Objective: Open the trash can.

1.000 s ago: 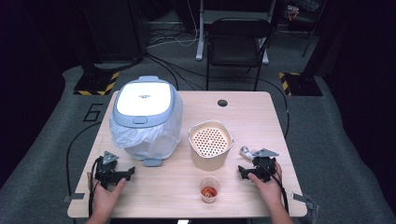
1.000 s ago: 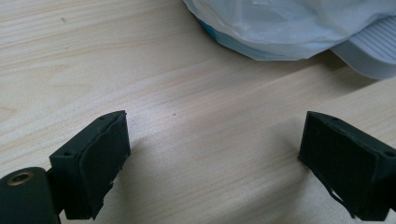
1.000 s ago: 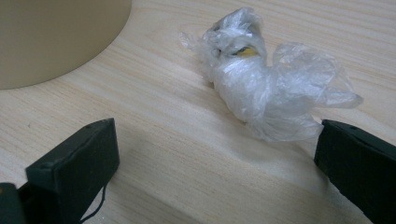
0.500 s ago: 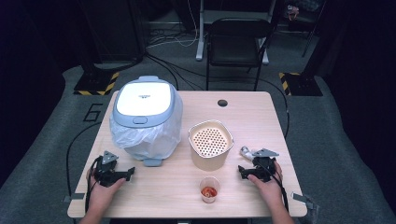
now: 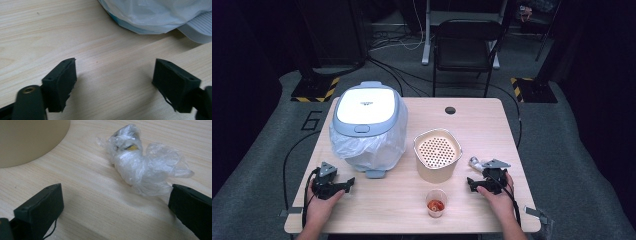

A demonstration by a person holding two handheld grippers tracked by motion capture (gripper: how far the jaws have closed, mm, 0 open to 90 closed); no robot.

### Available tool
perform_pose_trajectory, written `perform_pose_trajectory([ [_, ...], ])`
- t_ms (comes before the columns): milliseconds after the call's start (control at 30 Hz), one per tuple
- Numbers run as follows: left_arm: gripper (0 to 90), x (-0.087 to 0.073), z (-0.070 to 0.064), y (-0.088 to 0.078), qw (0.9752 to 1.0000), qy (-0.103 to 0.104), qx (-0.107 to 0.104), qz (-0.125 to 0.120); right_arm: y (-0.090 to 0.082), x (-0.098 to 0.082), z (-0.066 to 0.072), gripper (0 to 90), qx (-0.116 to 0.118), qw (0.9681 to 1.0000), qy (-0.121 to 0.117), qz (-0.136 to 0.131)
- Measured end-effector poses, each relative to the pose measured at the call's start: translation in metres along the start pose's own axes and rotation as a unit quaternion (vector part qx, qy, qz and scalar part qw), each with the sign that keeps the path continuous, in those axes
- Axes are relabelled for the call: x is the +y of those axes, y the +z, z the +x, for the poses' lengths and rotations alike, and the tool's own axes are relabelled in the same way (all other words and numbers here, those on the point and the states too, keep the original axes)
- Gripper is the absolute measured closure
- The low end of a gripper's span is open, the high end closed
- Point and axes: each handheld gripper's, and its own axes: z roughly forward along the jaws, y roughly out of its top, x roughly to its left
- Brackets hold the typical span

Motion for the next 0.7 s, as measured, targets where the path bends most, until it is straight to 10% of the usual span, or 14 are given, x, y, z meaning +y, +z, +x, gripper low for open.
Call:
perform_pose_trajectory([
  [200,42.0,-0.001,0.003,-0.007,0.9999,-0.010,0.000,-0.002,0.000,0.000,0.000,0.0,0.000,1.0000,-0.002,-0.001],
  [700,52.8,0.011,-0.022,-0.025,0.9996,0.023,0.001,-0.017,0.000,0.000,0.000,0.0,0.000,1.0000,0.000,0.000],
])
